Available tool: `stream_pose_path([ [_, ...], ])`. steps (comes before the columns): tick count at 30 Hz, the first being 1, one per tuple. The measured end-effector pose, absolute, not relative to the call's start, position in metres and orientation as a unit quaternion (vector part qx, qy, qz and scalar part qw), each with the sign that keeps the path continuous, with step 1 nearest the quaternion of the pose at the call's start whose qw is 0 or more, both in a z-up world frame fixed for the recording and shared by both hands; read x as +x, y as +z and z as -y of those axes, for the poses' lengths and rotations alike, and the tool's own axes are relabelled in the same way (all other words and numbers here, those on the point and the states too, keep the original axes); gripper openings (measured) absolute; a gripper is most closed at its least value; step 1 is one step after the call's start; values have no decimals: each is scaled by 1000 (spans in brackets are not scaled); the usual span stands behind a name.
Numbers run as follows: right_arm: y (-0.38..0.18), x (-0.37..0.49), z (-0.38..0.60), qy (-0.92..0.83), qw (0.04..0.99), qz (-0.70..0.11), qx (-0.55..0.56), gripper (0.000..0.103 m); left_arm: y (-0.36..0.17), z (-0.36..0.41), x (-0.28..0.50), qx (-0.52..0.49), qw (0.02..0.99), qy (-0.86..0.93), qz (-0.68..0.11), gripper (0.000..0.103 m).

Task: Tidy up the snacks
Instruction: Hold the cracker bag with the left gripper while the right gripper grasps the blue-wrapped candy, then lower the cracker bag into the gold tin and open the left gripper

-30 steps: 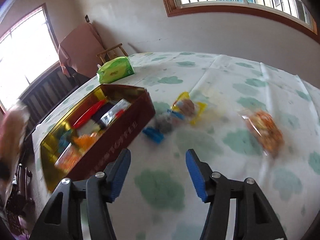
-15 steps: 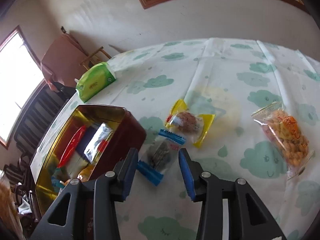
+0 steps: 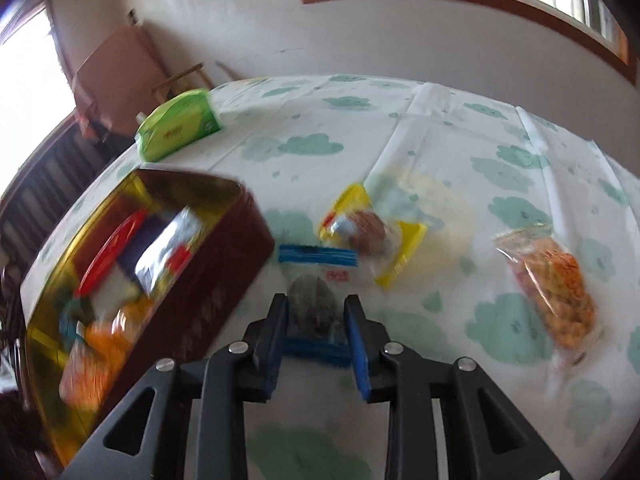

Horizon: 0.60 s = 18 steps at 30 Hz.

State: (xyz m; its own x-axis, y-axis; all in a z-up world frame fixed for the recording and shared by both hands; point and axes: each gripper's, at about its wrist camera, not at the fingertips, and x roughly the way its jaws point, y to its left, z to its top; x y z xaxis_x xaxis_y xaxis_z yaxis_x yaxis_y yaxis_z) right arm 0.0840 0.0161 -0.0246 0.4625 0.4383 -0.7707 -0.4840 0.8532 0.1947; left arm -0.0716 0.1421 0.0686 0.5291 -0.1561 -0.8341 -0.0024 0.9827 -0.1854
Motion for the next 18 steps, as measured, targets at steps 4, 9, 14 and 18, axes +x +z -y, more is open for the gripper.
stream_pose_path([
  [4, -19, 43, 28, 254, 863, -436, -32, 24, 71, -145, -75, -86, 872, -42, -480, 33],
  [9, -20, -7, 80, 210, 876, -434, -32, 24, 74, -146, -77, -78, 876, -34, -474, 33],
  [14, -27, -20, 107, 191, 880, -435, -13, 24, 70, -148, -72, -70, 877, -23, -475, 33],
  [18, -29, -21, 108, 187, 887, -421, -1, 25, 64, -156, -70, -65, 882, -9, -467, 33],
])
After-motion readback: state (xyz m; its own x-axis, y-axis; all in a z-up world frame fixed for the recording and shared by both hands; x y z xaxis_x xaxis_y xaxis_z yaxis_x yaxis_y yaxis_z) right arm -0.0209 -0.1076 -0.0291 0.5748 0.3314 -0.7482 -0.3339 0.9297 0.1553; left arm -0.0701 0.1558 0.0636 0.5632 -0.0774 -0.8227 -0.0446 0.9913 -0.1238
